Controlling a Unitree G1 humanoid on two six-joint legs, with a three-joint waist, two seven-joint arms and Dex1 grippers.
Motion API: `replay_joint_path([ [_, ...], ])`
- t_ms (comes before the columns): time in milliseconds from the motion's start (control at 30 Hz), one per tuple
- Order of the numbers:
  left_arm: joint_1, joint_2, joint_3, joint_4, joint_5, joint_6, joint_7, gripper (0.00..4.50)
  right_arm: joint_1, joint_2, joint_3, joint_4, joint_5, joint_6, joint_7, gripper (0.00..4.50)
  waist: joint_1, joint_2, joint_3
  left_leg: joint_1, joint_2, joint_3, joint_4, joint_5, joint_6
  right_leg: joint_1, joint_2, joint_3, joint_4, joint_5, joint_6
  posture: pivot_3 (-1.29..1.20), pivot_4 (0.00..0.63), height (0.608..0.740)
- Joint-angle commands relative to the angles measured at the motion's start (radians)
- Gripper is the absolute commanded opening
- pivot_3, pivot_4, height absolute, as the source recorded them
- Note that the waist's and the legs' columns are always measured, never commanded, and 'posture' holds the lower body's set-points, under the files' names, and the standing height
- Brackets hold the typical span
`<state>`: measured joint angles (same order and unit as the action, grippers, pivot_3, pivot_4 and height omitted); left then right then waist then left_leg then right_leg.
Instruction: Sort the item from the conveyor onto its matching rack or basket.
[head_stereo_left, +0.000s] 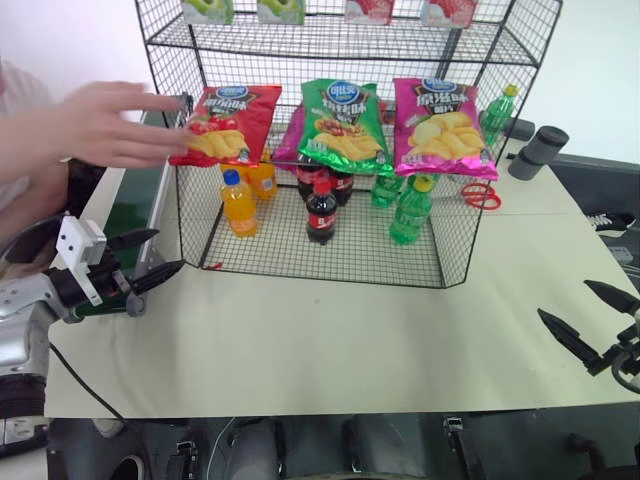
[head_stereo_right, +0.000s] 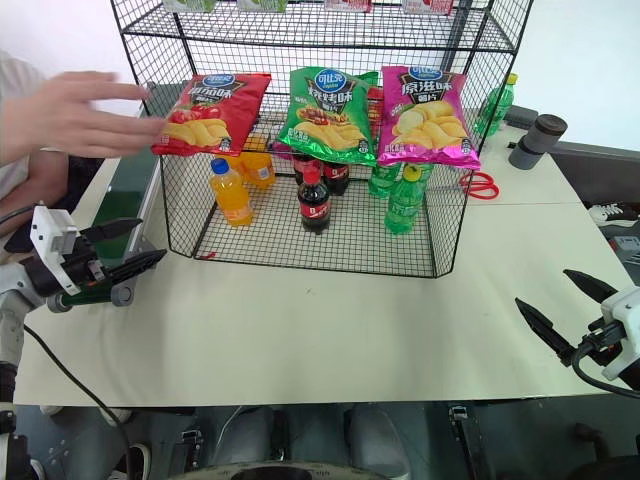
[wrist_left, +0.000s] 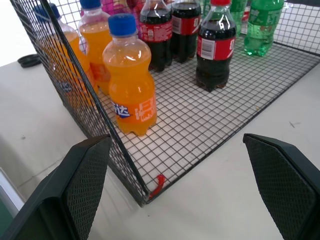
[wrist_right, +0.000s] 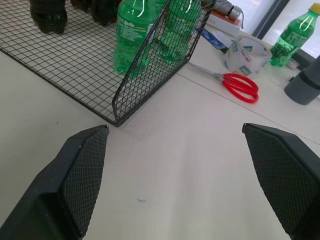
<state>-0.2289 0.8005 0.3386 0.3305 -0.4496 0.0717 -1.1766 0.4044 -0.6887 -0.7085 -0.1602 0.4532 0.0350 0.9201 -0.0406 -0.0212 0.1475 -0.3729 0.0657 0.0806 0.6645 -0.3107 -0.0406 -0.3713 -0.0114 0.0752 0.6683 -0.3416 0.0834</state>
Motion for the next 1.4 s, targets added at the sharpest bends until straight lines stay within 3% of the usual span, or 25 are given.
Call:
replay_joint_path([
  [33,0.004,0.006,0.027,-0.033,-0.022,-0.001,0.004,4.50,0.006,-0.010,-0.011,-0.023,0.005,-0.009,-0.002,4.47,0.000,0.000,0.000,0.000,0.000,0.000,0.000,0.000,0.000,0.000,0.000,0.000,0.000,0.000,0.000,0.00,0.150,0.740],
  [1400,0.013,-0.013,0.024,-0.061,-0.039,0.025,0.021,4.50,-0.026,-0.017,0.020,-0.046,0.008,0.023,-0.020,4.47,0.000,0.000,0.000,0.000,0.000,0.000,0.000,0.000,0.000,0.000,0.000,0.000,0.000,0.000,0.000,0.00,0.150,0.740],
])
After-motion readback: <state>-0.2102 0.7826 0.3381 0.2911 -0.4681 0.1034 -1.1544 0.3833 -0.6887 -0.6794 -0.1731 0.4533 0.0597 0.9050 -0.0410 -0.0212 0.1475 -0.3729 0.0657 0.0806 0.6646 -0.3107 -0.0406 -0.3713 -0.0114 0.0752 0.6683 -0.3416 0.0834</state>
